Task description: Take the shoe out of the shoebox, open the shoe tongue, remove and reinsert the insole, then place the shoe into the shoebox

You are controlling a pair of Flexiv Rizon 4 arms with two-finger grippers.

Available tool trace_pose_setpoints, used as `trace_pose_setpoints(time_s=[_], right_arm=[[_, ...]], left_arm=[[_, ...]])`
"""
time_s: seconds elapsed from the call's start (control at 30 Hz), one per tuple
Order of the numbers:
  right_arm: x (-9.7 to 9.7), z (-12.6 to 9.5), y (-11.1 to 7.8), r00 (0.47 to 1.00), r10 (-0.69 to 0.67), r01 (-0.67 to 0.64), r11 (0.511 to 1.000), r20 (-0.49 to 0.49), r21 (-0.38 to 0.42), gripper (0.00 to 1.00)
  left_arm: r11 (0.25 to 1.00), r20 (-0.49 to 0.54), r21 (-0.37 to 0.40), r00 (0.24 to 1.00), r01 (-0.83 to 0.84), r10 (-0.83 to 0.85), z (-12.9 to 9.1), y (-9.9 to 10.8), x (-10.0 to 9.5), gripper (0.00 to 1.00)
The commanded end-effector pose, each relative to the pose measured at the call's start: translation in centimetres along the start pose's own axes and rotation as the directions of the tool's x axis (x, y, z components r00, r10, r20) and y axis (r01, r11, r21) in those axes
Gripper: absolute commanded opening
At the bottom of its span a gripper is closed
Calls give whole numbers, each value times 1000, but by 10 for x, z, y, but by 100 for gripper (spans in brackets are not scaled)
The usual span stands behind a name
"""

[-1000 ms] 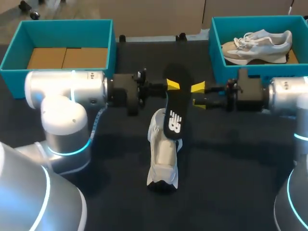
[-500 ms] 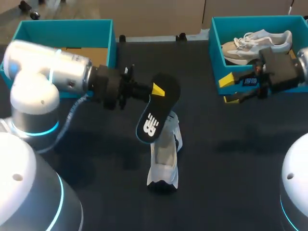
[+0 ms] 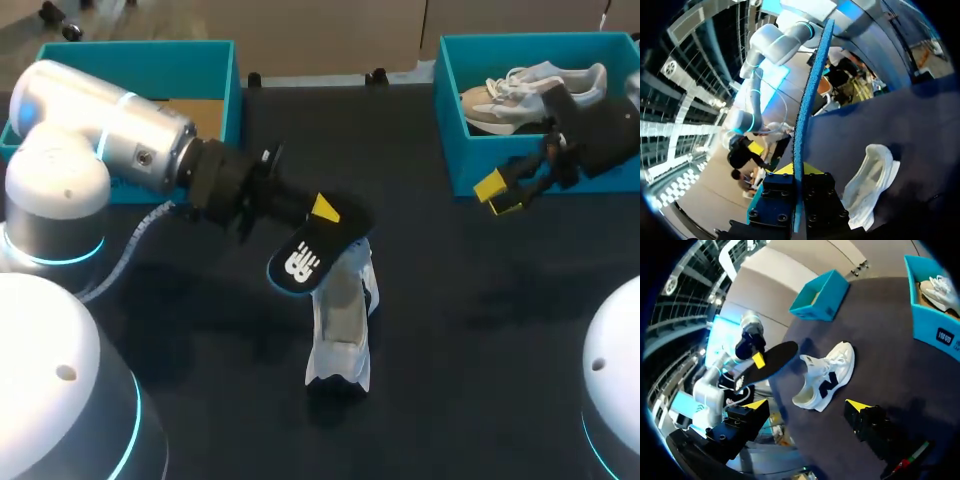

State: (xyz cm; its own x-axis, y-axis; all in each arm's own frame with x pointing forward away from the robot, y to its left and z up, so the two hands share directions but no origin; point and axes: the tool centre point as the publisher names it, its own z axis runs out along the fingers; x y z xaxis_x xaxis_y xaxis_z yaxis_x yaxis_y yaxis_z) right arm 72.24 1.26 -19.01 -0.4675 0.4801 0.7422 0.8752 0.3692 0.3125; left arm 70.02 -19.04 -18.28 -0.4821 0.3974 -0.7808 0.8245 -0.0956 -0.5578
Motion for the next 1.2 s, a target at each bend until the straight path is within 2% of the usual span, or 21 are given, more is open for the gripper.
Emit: trace_pose_setpoints(time_s=[0.03, 0.23, 0.27, 0.33, 0.4, 0.47, 0.57, 0.6, 1.0, 1.07, 1.1, 1.2], right_arm=[[10, -4, 3, 975, -82, 60, 992, 208, 111, 100], [10, -4, 3, 975, -82, 60, 992, 208, 111, 100], [15, -5, 8, 951, -164, 120, 977, 260, 177, 100], [23, -2, 7, 898, -315, 245, 938, 308, 244, 100], [26, 6, -3, 838, -432, 338, 890, 334, 305, 100], [24, 15, -15, 792, -501, 399, 858, 350, 323, 100], [17, 30, -34, 777, -537, 433, 835, 328, 339, 100], [15, 36, -43, 779, -550, 449, 824, 301, 345, 100], [15, 36, -43, 779, -550, 449, 824, 301, 345, 100], [22, 42, -35, 742, -595, 463, 788, 310, 405, 100], [23, 45, -35, 736, -598, 456, 784, 316, 421, 100], [25, 65, -38, 664, -679, 496, 713, 313, 495, 100]], left_arm=[[1000, -28, 3, 999, 23, -22, -3, 1, -5, 0], [1000, -28, 3, 999, 23, -22, -3, 1, -5, 0], [999, -31, 22, 999, 36, -35, 1, -4, -8, 0], [996, -8, 56, 998, 66, -66, 4, -14, -6, 0], [991, 3, 67, 993, 114, -114, 7, -23, 1, 0], [972, 10, 121, 979, 202, -205, 9, -30, 11, 0], [938, 11, 188, 954, 292, -300, 9, -45, 23, 0], [946, -3, 164, 959, 280, -284, 7, -52, 26, 0], [946, -3, 164, 959, 280, -284, 7, -52, 26, 0], [941, 9, 172, 955, 291, -296, 11, -53, 30, 0], [938, 8, 182, 953, 297, -303, 13, -54, 33, 0], [923, 10, 216, 944, 319, -329, 19, -58, 45, 0]])
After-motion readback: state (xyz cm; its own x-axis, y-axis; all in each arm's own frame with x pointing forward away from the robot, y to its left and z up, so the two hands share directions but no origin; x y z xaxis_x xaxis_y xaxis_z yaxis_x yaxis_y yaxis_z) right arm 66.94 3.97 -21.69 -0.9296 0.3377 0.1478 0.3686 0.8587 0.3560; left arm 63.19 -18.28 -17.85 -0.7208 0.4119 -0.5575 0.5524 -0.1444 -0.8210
